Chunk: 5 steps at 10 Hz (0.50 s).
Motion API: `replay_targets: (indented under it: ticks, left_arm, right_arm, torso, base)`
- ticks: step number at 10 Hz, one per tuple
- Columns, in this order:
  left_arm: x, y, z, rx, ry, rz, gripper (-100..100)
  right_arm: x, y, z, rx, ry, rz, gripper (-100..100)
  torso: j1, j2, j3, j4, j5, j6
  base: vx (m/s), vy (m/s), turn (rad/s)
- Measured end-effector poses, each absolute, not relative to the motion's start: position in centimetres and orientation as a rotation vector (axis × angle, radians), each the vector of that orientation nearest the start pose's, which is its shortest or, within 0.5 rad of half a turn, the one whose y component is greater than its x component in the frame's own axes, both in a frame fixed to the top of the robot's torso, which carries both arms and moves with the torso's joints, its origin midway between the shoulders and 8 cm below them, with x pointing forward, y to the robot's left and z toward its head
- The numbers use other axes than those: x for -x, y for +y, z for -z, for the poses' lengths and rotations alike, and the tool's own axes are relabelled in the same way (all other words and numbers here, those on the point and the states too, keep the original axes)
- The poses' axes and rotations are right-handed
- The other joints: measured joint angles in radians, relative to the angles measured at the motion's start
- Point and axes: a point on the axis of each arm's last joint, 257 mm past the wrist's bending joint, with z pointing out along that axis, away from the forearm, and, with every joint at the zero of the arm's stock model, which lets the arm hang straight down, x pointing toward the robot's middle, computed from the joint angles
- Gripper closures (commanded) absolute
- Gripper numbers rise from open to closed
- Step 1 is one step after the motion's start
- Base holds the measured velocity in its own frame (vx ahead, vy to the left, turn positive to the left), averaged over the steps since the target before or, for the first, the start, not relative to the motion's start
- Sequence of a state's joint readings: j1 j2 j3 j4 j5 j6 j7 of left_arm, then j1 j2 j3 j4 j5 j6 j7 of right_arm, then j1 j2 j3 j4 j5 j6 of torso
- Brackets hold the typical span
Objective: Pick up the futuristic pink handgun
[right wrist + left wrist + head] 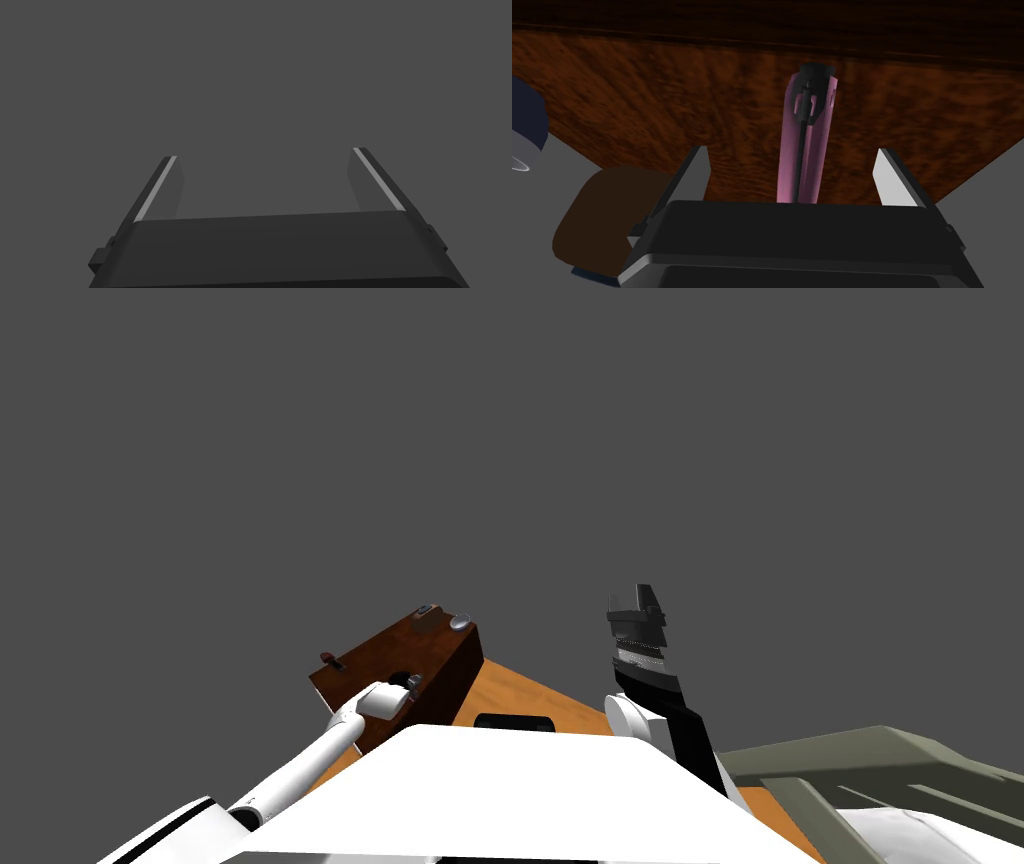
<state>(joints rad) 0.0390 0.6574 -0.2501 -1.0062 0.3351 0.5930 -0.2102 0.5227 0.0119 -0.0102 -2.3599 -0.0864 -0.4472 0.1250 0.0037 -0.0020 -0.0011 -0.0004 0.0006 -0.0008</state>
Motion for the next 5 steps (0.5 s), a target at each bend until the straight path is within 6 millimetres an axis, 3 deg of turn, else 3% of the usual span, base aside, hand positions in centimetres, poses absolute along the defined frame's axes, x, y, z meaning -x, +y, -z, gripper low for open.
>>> replay_targets:
  ticks: [4, 5]
  left_arm:
    - [-27.3, 56.2, 53.3, 1.537, 2.211, -0.238, -100]
    - [-27.2, 56.3, 53.2, 1.537, 2.212, -0.243, 0]
  right_arm:
    - [-33.2, -29.4, -4.3, -0.666, 0.579, -1.226, 0]
    - [-33.2, -29.4, -4.3, -0.666, 0.579, -1.226, 0]
  torso:
    - [-0.001, 0.0, 0.0, 0.0, 0.0, 0.0]
    - [-0.002, 0.001, 0.0, 0.0, 0.0, 0.0]
  base:
    - [0.029, 0.037, -0.058]
    - [0.0, 0.0, 0.0]
